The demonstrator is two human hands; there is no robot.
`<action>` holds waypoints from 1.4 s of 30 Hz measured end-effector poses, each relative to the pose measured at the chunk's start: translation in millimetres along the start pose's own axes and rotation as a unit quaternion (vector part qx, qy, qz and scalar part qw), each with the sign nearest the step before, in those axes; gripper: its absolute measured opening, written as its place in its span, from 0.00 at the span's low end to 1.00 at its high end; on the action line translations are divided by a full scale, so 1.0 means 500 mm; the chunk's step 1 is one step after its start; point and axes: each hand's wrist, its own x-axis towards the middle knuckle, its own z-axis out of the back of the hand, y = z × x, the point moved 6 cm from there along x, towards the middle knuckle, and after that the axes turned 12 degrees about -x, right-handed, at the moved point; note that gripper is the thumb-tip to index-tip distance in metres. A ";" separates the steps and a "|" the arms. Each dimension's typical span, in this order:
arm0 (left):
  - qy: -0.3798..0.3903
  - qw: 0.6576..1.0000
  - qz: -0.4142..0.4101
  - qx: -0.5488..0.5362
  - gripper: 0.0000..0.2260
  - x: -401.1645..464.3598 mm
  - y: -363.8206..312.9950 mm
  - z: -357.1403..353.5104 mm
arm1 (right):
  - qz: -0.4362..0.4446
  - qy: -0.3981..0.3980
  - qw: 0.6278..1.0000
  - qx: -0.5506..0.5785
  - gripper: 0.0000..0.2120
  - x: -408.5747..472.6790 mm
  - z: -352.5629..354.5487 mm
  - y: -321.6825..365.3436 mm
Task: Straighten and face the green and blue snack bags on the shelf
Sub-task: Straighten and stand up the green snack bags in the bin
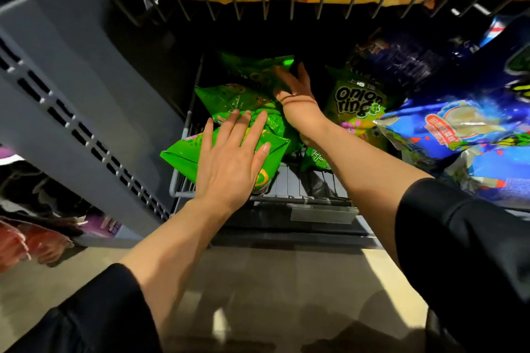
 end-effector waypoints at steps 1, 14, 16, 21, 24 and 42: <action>-0.001 1.000 0.000 -0.003 0.26 0.000 -0.001 0.001 | -0.019 0.017 0.999 0.024 0.23 0.007 -0.010 -0.001; -0.005 1.000 0.004 0.012 0.25 -0.004 -0.008 0.001 | -0.103 -0.054 0.976 0.184 0.24 -0.120 0.066 -0.086; -0.005 1.000 0.015 0.020 0.25 -0.006 -0.019 0.006 | -0.117 -0.062 0.968 0.212 0.23 -0.141 0.094 -0.103; -0.052 0.996 0.048 -0.059 0.26 -0.016 -0.066 0.037 | -0.123 -0.087 0.921 0.358 0.19 -0.197 0.184 -0.081; -0.102 0.972 0.094 -0.188 0.26 -0.032 -0.093 0.059 | -0.086 -0.102 0.908 0.397 0.19 -0.231 0.250 -0.050; -0.104 0.943 0.175 -0.265 0.33 -0.064 -0.112 0.047 | -0.126 -0.120 0.914 0.366 0.17 -0.301 0.245 -0.091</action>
